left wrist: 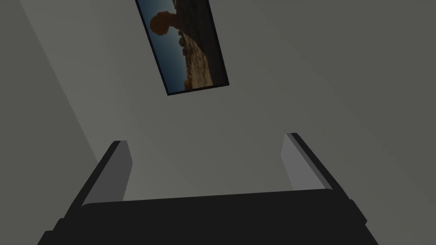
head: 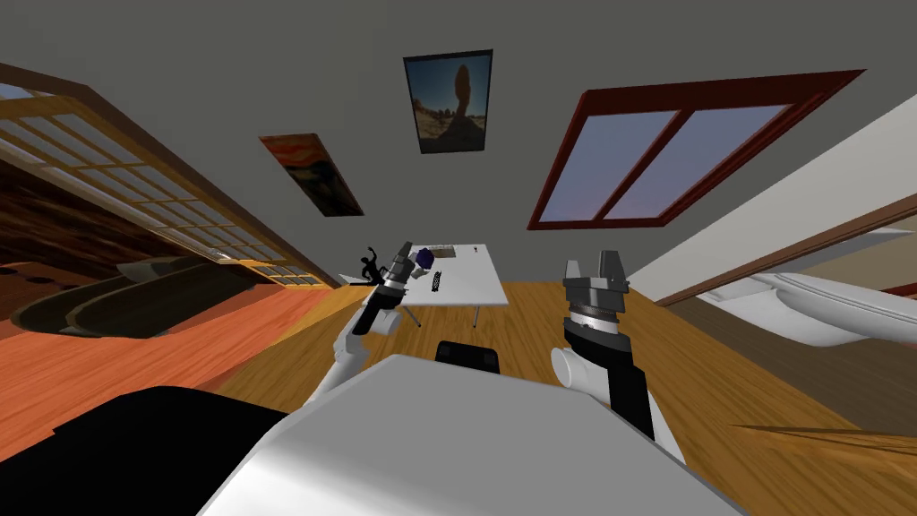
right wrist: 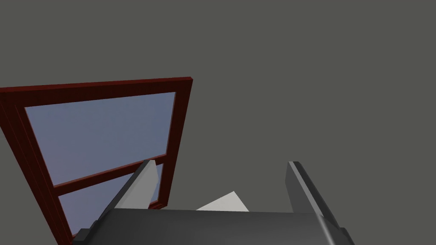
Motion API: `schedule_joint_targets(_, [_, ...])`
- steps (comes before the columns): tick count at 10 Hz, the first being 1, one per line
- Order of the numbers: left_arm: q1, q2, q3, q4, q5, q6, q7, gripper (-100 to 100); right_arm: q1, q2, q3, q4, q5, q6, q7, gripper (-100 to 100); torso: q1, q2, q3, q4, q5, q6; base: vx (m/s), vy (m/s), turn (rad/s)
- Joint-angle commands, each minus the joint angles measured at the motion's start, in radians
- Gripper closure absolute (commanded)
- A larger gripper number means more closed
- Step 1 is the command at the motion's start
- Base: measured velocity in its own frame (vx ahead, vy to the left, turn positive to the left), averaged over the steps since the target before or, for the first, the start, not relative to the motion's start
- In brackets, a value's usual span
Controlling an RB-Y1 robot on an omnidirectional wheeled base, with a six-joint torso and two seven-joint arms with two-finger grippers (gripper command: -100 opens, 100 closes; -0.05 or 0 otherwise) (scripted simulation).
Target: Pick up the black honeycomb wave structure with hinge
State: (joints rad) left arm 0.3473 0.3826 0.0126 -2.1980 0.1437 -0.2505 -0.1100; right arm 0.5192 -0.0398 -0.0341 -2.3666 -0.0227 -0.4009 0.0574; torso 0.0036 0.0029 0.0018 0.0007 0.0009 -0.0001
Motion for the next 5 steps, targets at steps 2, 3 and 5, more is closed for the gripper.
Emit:
schedule_joint_targets(2, [-0.039,0.076,-0.002,0.052,0.035,0.047,-0.015,-100,0.000,0.000,0.000,0.000,0.000,0.000,0.000,0,0.000,0.000,0.000,0.000,0.000,0.000,-0.055,0.048,-0.171])
schedule_joint_targets(3, [-0.039,0.095,-0.002,0.052,0.035,0.047,-0.015,-100,0.000,0.000,0.000,0.000,0.000,0.000,0.000,0,0.000,0.000,0.000,0.000,0.000,0.001,-0.052,0.031,-0.054])
schedule_joint_targets(5, [-0.068,0.163,-0.010,0.102,0.065,0.097,-0.022,-100,0.000,0.000,0.000,0.000,0.000,0.000,0.000,0,0.000,0.000,0.000,0.000,0.000,0.000,-0.048,0.040,-0.155])
